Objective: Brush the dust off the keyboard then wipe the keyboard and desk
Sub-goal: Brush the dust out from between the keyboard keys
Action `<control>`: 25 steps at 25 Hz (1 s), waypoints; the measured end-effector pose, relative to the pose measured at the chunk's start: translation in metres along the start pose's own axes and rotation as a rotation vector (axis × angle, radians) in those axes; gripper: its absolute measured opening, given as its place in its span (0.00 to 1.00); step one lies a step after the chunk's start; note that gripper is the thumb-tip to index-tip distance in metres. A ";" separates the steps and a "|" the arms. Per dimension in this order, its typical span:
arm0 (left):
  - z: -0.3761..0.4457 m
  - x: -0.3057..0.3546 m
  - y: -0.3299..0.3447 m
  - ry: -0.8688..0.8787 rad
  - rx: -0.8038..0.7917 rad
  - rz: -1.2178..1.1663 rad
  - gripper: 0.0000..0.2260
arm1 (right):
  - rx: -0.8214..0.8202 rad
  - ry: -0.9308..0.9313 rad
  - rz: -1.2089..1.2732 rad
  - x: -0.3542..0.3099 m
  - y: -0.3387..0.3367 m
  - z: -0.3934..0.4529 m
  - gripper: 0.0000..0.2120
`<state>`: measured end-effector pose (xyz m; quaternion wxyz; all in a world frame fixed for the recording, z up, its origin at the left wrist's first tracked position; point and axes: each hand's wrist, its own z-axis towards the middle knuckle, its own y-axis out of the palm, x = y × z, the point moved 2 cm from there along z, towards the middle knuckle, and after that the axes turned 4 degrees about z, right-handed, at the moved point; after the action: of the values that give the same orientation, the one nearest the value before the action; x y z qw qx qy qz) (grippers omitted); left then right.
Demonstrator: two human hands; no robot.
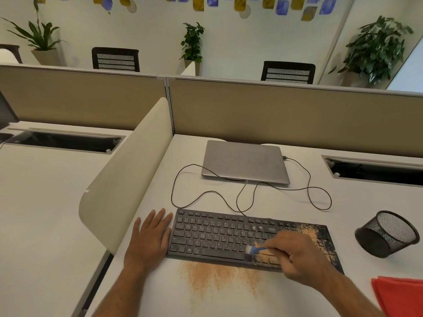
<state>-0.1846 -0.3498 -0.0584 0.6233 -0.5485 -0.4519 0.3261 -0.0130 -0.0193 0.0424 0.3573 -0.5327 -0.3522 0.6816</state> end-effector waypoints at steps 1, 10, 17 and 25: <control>0.000 0.000 0.000 0.000 -0.001 -0.001 0.33 | 0.000 0.002 -0.012 0.000 0.000 0.000 0.10; 0.000 -0.001 0.000 -0.001 -0.004 -0.005 0.32 | -0.046 -0.013 -0.053 -0.004 0.001 -0.002 0.09; 0.000 0.001 -0.001 -0.002 -0.004 -0.014 0.33 | -0.048 0.005 -0.071 -0.008 0.000 -0.005 0.06; 0.000 -0.001 0.000 0.000 -0.007 -0.010 0.33 | -0.094 0.001 -0.183 -0.018 0.003 -0.004 0.04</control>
<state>-0.1846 -0.3508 -0.0586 0.6230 -0.5485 -0.4556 0.3216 -0.0063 -0.0358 0.0473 0.3930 -0.5148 -0.4307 0.6285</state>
